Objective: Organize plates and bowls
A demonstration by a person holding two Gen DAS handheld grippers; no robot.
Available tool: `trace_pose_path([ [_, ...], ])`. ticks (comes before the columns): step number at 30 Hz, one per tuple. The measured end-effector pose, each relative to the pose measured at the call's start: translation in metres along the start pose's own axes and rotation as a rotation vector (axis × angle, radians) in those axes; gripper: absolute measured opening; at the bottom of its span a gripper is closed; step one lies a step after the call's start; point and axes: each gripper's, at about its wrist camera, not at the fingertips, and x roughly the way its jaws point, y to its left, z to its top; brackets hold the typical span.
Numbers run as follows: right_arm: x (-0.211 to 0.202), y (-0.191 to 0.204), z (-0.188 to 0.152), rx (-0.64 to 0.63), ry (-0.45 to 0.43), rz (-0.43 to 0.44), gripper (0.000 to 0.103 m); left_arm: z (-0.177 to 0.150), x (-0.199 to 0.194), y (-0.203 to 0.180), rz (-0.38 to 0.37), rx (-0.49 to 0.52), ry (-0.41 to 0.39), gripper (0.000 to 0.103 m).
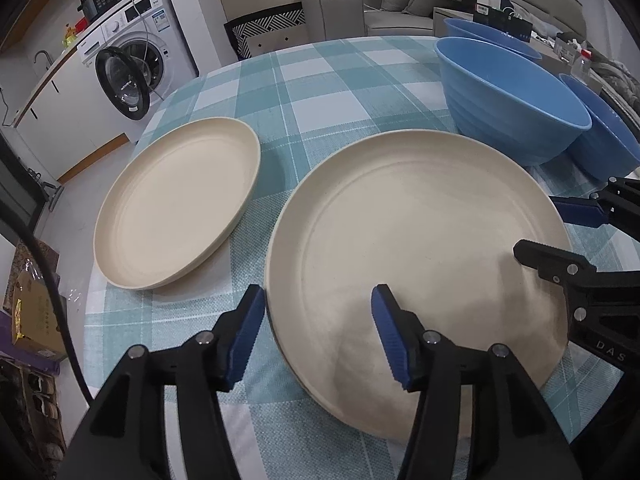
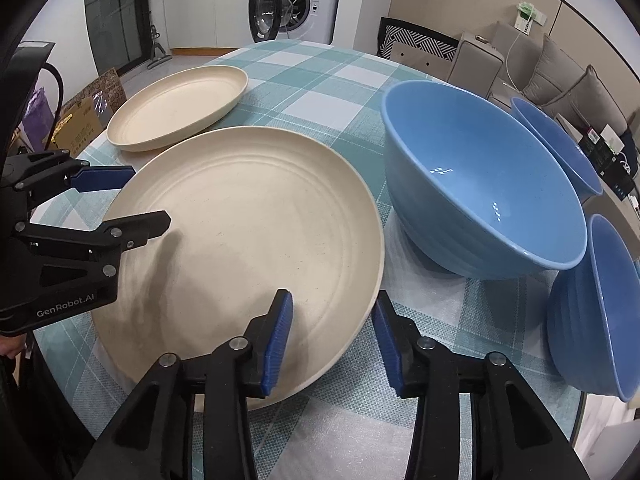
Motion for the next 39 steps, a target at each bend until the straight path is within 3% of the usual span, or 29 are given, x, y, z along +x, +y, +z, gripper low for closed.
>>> trace_pose_path([
  [5,-0.001,-0.001,-0.001,0.003,-0.003,0.03,0.05,0.002,0.0,0.002,-0.015,-0.016,0.005,0.057],
  [10,-0.005,-0.004,0.0,0.015,-0.018,0.04,0.064,0.001,-0.003,0.006,-0.047,-0.022,-0.006,0.059],
  [12,-0.008,-0.005,0.0,0.018,-0.03,0.05,0.071,0.0,-0.007,0.008,-0.06,-0.025,-0.019,0.067],
  [13,-0.01,-0.005,0.0,0.024,-0.038,0.06,0.073,0.0,-0.01,0.01,-0.063,-0.029,-0.027,0.076],
  [18,-0.021,-0.003,0.001,0.031,-0.068,0.105,0.08,-0.003,-0.02,0.02,-0.071,-0.05,-0.059,0.08],
  [20,-0.024,-0.002,0.002,0.031,-0.077,0.115,0.08,-0.003,-0.023,0.026,-0.067,-0.067,-0.064,0.091],
  [24,-0.032,-0.001,0.003,0.041,-0.102,0.147,0.084,-0.004,-0.03,0.038,-0.07,-0.095,-0.086,0.093],
  [26,-0.035,-0.003,0.005,0.055,-0.114,0.174,0.085,-0.003,-0.033,0.044,-0.062,-0.112,-0.099,0.102],
  [31,-0.049,-0.003,0.009,0.074,-0.161,0.258,0.086,-0.002,-0.046,0.058,-0.048,-0.15,-0.142,0.102],
  [39,-0.073,-0.002,0.024,0.097,-0.23,0.304,0.1,0.005,-0.062,0.075,-0.029,-0.189,-0.198,0.103],
])
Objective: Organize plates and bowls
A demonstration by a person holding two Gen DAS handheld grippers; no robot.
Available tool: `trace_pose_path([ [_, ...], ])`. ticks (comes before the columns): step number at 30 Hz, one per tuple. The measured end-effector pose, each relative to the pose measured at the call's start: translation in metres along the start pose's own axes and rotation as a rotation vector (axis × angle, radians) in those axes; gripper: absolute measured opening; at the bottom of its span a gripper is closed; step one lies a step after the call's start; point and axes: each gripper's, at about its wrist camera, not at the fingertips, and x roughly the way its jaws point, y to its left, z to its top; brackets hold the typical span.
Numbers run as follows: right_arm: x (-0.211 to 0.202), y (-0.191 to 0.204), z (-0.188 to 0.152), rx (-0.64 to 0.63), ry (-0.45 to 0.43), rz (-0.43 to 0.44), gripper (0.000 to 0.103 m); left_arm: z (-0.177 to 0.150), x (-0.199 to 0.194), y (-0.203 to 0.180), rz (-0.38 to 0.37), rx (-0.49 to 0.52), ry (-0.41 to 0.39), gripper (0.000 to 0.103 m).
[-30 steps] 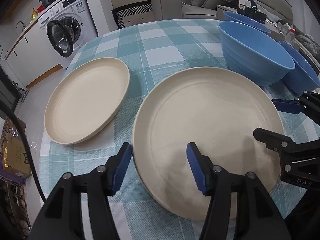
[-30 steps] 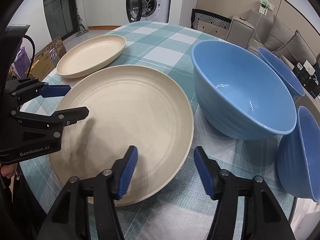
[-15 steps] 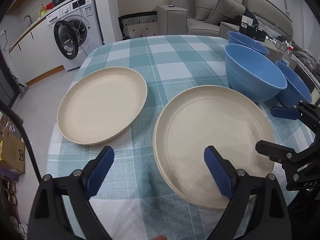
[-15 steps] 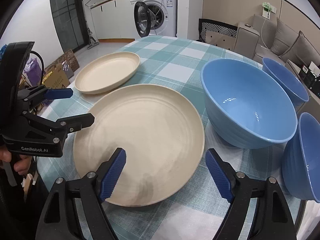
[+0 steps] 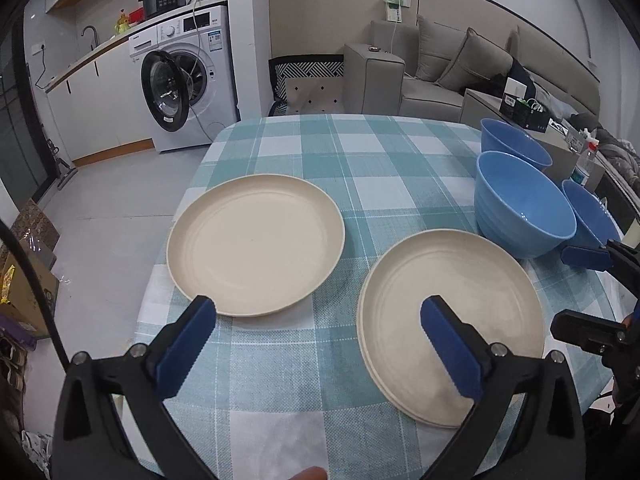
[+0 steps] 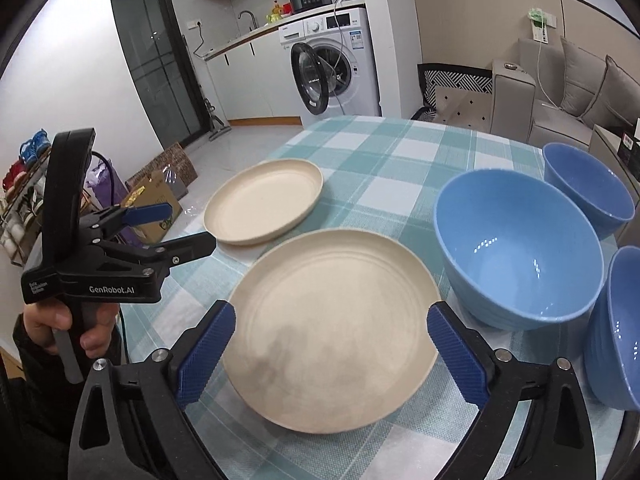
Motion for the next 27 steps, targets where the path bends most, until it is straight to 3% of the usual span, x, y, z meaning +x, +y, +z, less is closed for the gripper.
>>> trace_pose_path([
  [10,-0.014,0.004,0.045,0.011,-0.067,-0.033,0.102,0.013,-0.008,0.017,0.034,-0.041,-0.06,0.103],
  [27,0.005,0.036,0.101,-0.034,-0.085,-0.045,0.102,0.037,-0.006,0.067,0.105,-0.168,-0.108,0.103],
])
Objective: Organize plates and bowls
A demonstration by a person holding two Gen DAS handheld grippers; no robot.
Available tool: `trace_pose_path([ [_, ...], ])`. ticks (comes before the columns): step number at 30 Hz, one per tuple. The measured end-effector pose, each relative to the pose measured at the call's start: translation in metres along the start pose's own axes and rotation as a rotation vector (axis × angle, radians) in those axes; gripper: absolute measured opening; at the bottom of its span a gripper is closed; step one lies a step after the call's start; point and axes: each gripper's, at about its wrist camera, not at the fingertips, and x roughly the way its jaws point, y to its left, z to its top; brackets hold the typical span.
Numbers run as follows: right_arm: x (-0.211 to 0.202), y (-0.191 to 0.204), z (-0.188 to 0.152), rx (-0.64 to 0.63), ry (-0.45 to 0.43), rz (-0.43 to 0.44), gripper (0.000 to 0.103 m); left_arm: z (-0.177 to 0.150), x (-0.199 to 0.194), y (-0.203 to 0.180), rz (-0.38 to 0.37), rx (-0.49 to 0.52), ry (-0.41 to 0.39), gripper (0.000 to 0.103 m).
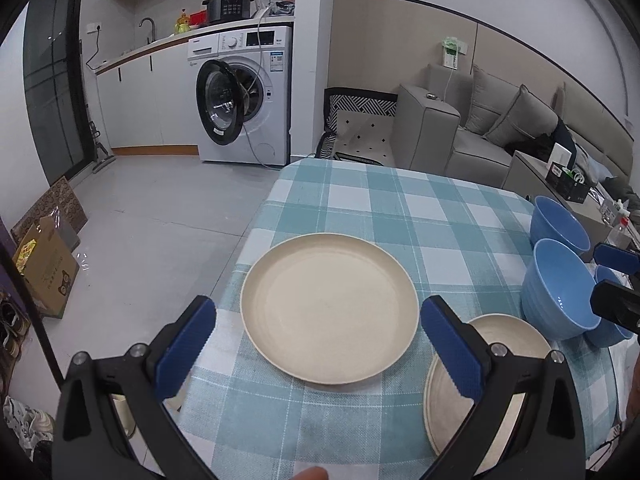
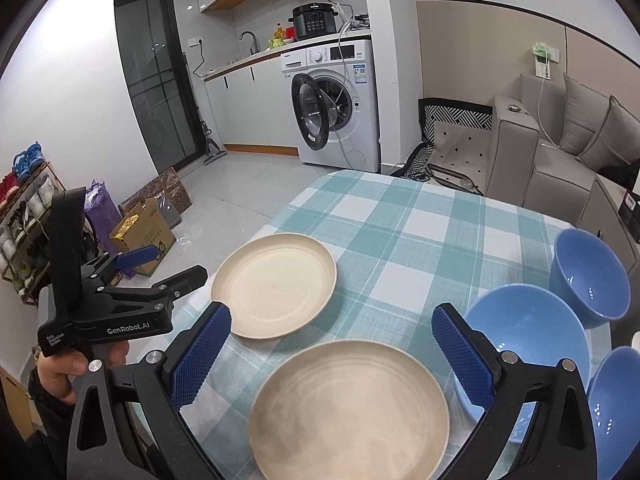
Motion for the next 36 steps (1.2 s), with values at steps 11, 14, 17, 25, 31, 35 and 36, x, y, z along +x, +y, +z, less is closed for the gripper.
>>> trace_pose_path([
  [11,0.039,0.005,0.022,0.022,0.044,-0.017,0.102,0.001,0.021,0.031,0.044,-0.069,0.022,0.103],
  [14,0.05,0.006,0.026,0.025,0.057,-0.016,0.102,-0.001,0.029,0.038,0.05,-0.087,0.033,0.103],
  [17,0.066,0.004,0.028,0.038,0.074,-0.009,0.102,-0.003,0.04,0.043,0.052,-0.102,0.051,0.103],
  [25,0.114,-0.007,0.025,0.074,0.13,-0.039,0.102,-0.011,0.066,0.054,0.081,-0.123,0.094,0.103],
  [31,0.149,-0.011,0.016,0.068,0.195,-0.056,0.102,-0.019,0.084,0.063,0.089,-0.153,0.13,0.103],
  [35,0.169,-0.015,0.01,0.078,0.241,-0.053,0.102,-0.024,0.094,0.068,0.098,-0.166,0.147,0.103],
  [36,0.173,-0.016,0.009,0.085,0.253,-0.054,0.102,-0.024,0.096,0.069,0.095,-0.167,0.152,0.103],
])
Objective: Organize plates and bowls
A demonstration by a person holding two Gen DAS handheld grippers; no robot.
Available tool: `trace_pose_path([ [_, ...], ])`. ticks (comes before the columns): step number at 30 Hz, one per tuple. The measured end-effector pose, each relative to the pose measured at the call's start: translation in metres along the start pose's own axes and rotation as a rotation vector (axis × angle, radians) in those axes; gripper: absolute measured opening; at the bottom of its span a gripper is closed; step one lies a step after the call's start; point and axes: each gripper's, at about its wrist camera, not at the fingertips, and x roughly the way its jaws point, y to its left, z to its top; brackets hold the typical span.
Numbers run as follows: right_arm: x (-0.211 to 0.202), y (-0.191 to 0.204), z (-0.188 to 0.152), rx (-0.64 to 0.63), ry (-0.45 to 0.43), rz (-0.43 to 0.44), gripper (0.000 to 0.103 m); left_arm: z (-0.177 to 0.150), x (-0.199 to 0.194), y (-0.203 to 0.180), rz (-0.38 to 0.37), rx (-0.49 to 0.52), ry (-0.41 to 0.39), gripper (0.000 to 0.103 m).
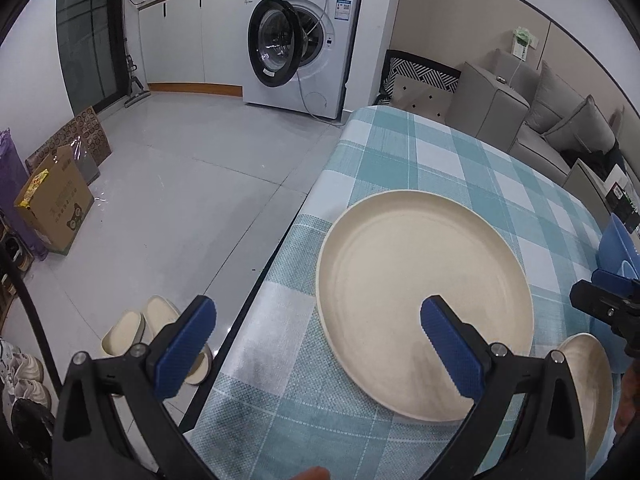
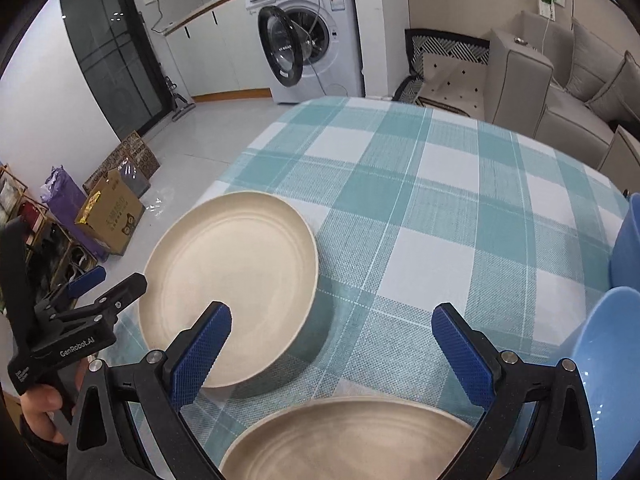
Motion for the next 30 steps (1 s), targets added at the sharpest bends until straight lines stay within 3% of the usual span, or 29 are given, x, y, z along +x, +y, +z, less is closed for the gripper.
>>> trace_pose_path([
  [13,0.039,0.003,0.005,0.006,0.088,-0.001,0.101,-0.003,0.018,0.007,0.01,-0.014,0.042,0.099],
  [15,0.044,0.005,0.005,-0.001,0.102,0.004,0.096,-0.003,0.02,0.005,0.004,-0.002,0.052,0.091],
  [22,0.059,0.011,0.002,-0.024,0.138,0.002,0.079,-0.006,0.024,-0.002,-0.005,0.043,0.069,0.079],
  [30,0.064,0.016,-0.002,-0.052,0.155,-0.002,0.056,-0.01,0.025,-0.006,-0.015,0.067,0.084,0.053],
])
